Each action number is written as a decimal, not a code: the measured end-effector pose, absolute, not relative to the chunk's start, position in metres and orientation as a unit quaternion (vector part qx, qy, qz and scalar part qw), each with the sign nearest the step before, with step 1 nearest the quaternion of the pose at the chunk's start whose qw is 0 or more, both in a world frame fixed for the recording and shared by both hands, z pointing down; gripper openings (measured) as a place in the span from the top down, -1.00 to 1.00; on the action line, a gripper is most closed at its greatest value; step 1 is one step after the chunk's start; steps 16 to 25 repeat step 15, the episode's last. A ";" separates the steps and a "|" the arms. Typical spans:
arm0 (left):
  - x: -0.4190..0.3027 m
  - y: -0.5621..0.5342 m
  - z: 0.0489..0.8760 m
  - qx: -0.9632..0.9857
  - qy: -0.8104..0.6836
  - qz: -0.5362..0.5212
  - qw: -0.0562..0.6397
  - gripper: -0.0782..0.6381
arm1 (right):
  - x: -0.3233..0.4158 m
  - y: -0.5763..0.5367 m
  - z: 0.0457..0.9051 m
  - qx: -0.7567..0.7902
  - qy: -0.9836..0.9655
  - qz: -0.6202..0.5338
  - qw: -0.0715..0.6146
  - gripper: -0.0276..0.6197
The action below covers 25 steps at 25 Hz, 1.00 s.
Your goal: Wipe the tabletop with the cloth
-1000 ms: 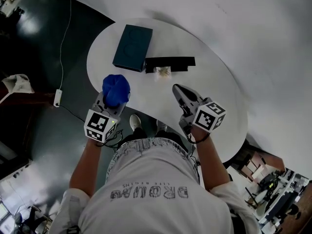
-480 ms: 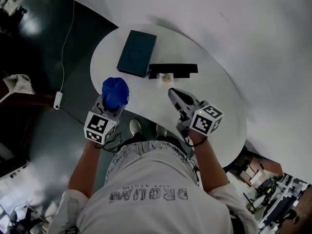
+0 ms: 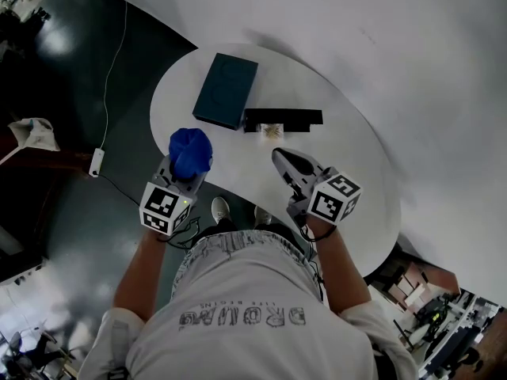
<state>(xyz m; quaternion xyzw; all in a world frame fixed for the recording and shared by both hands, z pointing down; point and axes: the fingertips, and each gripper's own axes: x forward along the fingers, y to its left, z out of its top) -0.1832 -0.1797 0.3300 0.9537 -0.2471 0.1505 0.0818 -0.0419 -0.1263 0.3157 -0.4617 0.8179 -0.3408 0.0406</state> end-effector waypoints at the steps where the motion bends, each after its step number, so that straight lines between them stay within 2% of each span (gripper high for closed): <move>1: -0.184 -0.179 0.331 0.953 -0.248 0.152 0.082 0.35 | -0.042 -0.126 0.316 -0.460 0.819 -0.341 0.040 0.90; 25: -0.175 -0.176 0.332 0.952 -0.253 0.151 0.080 0.34 | -0.041 -0.128 0.322 -0.444 0.827 -0.342 0.041 0.90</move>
